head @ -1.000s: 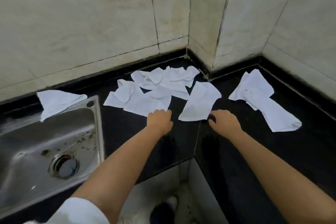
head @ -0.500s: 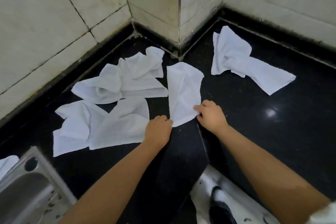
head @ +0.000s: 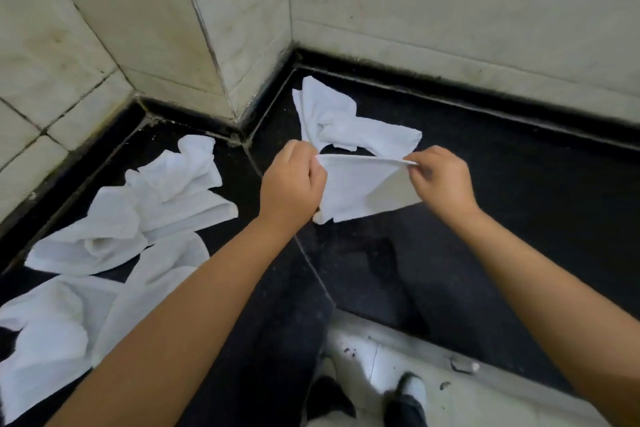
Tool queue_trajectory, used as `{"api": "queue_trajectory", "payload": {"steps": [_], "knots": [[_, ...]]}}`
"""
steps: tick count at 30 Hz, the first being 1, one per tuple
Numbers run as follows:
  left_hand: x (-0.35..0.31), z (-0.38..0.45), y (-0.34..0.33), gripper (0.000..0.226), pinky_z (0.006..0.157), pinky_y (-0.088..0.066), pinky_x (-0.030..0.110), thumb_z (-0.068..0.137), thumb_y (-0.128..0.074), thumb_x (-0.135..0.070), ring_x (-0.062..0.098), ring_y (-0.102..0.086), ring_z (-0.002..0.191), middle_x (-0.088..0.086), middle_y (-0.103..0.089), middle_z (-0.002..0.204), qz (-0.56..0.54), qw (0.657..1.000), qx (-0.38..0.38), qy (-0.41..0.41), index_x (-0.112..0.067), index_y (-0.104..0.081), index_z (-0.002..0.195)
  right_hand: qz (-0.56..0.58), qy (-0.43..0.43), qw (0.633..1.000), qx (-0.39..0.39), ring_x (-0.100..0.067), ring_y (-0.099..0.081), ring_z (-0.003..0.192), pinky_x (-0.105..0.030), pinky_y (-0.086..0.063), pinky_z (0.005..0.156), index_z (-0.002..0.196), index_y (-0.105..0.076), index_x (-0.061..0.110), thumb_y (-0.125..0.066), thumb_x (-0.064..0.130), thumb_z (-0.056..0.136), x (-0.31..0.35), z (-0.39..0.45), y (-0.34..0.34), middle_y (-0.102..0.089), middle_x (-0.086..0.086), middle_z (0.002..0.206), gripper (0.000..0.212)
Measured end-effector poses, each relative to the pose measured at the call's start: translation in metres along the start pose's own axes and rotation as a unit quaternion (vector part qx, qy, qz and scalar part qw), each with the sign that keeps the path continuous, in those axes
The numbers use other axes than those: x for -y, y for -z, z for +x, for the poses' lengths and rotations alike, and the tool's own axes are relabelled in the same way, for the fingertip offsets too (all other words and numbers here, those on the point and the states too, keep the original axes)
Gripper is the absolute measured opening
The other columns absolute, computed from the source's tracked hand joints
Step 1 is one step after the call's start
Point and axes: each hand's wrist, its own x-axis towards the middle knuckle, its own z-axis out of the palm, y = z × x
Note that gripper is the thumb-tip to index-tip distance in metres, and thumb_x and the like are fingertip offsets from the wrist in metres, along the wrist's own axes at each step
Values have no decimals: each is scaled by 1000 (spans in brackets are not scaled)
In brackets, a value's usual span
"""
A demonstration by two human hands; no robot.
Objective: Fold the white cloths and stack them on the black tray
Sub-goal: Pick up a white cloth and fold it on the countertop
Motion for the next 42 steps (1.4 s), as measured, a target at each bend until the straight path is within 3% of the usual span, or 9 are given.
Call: {"api": "queue_trajectory", "payload": {"steps": [8, 12, 17, 21, 25, 28, 32, 36, 42], "knots": [[-146, 44, -87, 20, 73, -37, 35, 94, -38, -7, 30, -52, 90, 18, -57, 98, -58, 994, 91, 33, 3, -55, 96, -46, -124, 988, -86, -36, -58, 106, -36, -42, 91, 114, -63, 4, -51, 8, 90, -121, -21, 148, -65, -24, 109, 27], [-212, 53, -130, 16, 64, -24, 26, 94, -36, -7, 20, -43, 79, 10, -49, 86, -72, 992, 106, 2, -7, -50, 86, -75, -115, 981, -135, -39, -57, 105, -38, -42, 90, 117, -60, -1, -46, 1, 89, -176, -48, 203, -63, -26, 110, 31], [-238, 5, -181, 36, 52, -21, 28, 92, -35, -3, 7, -32, 56, -4, -36, 60, -82, 956, 280, -9, -16, -32, 59, -100, -69, 992, 25, -39, -62, 97, -41, -47, 87, 104, -67, -2, -51, -8, 82, -248, -120, 218, -68, -26, 99, 28], [-220, -56, -213, 42, 57, -27, 25, 94, -37, -3, 13, -34, 61, -2, -34, 60, -40, 864, 501, 38, -16, -30, 54, -77, -88, 964, 238, -31, -63, 95, -35, -45, 85, 100, -69, 2, -53, -3, 83, -280, -183, 199, -70, -17, 98, 24], [-216, -83, -223, 28, 59, -37, 21, 97, -33, -12, 10, -42, 62, 0, -43, 70, 42, 712, 685, 149, -14, -45, 72, -25, -152, 895, 419, -16, -49, 64, -27, -37, 64, 76, -64, 2, -55, 9, 87, -294, -215, 182, -59, -10, 66, 16], [-220, -84, -226, 17, 65, -45, 22, 97, -28, -14, 11, -54, 69, 1, -54, 82, 96, 643, 742, 160, -13, -44, 100, 30, -199, 881, 428, -17, -60, 80, -25, -45, 73, 96, -69, 3, -60, 10, 85, -303, -219, 179, -70, -8, 93, 16], [-215, -70, -240, 27, 59, -40, 20, 96, -35, -10, 12, -48, 66, 2, -50, 75, 73, 743, 653, 131, -13, -47, 72, 14, -220, 921, 322, -17, -58, 91, -17, -37, 74, 102, -68, 3, -57, 4, 85, -310, -200, 177, -68, -9, 107, 21], [-206, -58, -252, 20, 66, -40, 25, 95, -43, -13, 17, -51, 85, 10, -59, 98, 124, 844, 515, 76, -6, -60, 103, -43, -216, 944, 246, -28, -57, 106, -26, -41, 84, 104, -66, -1, -47, 0, 87, -314, -176, 161, -65, -15, 112, 25], [-194, -60, -263, 26, 73, -43, 30, 96, -40, -14, 23, -57, 91, 12, -62, 111, 200, 851, 484, 32, -7, -60, 109, -93, -222, 948, 206, -32, -54, 102, -29, -41, 81, 105, -63, -3, -40, -4, 89, -316, -161, 132, -57, -20, 113, 28]]}}
